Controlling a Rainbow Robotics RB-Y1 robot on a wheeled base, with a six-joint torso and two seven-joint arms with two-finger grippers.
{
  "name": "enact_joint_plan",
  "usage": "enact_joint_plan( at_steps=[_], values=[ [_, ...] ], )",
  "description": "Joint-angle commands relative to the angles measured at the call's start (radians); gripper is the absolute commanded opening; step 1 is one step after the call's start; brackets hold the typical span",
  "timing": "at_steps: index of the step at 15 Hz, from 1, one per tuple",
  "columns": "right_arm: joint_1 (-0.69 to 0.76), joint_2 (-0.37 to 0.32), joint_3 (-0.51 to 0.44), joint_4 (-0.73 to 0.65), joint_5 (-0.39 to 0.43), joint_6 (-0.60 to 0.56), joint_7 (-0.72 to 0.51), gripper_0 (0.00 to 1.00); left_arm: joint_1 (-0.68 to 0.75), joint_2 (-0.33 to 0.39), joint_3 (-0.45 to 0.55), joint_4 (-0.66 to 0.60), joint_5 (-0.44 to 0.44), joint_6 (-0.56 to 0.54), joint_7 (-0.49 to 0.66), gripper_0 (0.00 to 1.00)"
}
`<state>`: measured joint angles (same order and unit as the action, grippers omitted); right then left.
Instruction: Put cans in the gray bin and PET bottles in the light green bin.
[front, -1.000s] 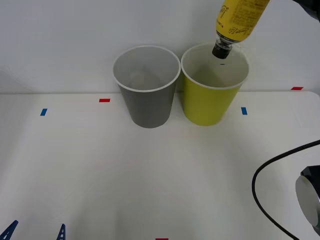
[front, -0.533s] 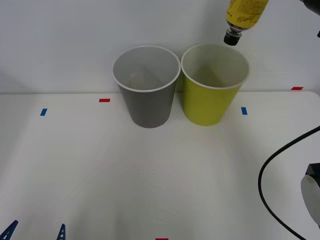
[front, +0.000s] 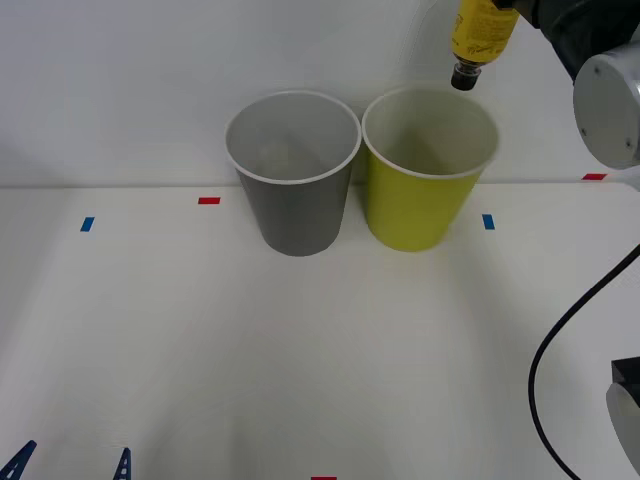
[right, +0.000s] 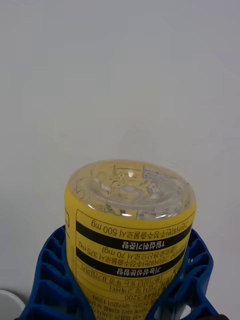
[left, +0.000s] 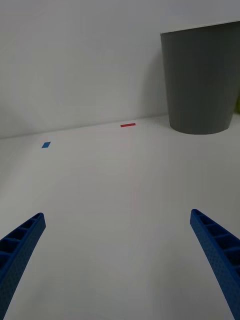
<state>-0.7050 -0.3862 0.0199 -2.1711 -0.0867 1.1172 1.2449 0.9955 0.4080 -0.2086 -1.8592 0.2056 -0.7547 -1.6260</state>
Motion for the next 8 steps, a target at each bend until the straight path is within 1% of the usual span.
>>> enact_joint_plan(
  at_steps=[1,4,8],
  values=[
    [0.024,-0.002,0.028,0.065,0.028,-0.089,0.004,0.0,0.0,0.0,0.0,0.0,0.0,0.0,0.0,1.0],
    [0.053,0.0,0.06,0.105,0.076,-0.155,0.004,0.0,0.0,0.0,0.0,0.0,0.0,0.0,0.0,1.0],
    [0.079,-0.002,0.071,0.131,0.088,-0.217,0.002,0.0,0.0,0.0,0.0,0.0,0.0,0.0,0.0,1.0]
  ],
)
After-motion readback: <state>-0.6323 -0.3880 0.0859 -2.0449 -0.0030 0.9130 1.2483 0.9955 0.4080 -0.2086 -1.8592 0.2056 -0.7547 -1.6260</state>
